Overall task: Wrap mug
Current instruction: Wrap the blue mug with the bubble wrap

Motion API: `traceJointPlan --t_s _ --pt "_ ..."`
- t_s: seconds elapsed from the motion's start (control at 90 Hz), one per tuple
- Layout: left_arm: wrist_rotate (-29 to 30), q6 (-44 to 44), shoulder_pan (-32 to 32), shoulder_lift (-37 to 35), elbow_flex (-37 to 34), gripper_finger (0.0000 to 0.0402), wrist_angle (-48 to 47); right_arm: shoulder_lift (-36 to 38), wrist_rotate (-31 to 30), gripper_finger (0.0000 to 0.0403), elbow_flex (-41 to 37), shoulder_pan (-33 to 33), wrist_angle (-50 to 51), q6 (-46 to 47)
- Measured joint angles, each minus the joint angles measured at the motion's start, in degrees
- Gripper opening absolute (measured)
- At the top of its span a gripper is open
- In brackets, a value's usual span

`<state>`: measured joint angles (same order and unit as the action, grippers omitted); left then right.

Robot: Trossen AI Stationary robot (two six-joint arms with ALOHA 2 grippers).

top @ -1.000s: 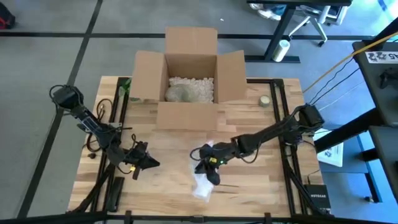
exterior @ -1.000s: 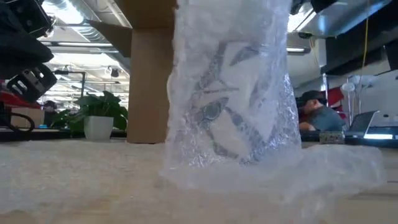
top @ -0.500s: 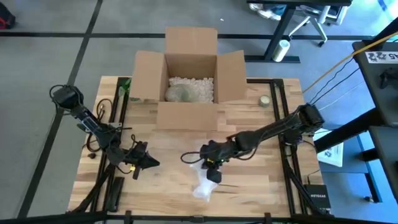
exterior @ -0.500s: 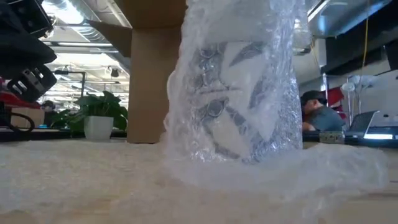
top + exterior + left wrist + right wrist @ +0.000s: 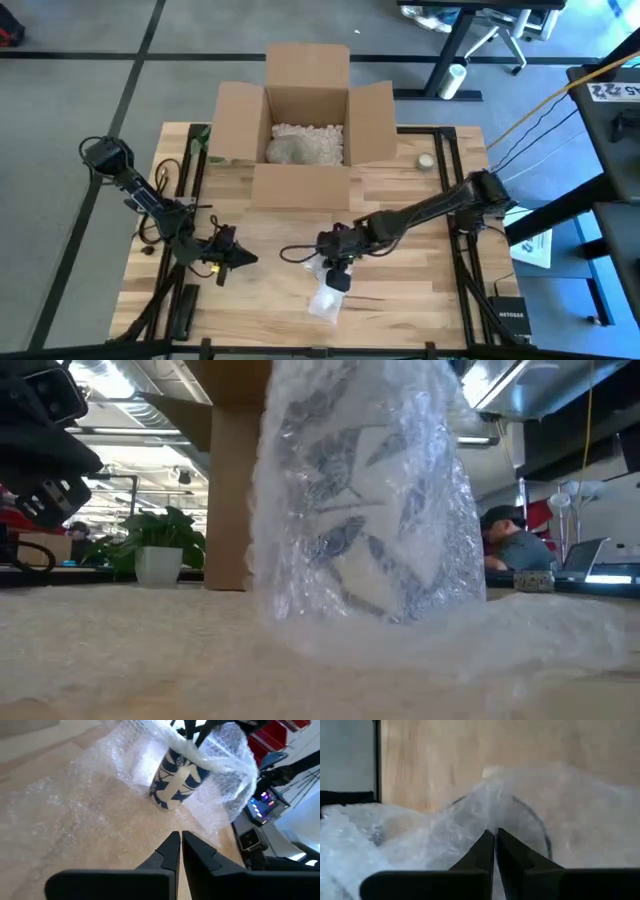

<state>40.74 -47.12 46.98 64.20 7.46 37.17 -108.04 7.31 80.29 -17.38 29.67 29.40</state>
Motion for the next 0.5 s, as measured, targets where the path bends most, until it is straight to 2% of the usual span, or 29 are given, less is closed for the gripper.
traceJointPlan --t_s 0.289,0.5 --pt "0.12 -3.14 0.44 0.00 -0.02 0.0000 -3.36 -10.10 1.40 0.0000 12.65 0.29 15.55 -3.11" --pt "0.12 -5.39 0.79 0.00 -0.02 0.0000 -4.11 -12.71 4.87 0.0000 14.83 0.21 19.01 -3.90"
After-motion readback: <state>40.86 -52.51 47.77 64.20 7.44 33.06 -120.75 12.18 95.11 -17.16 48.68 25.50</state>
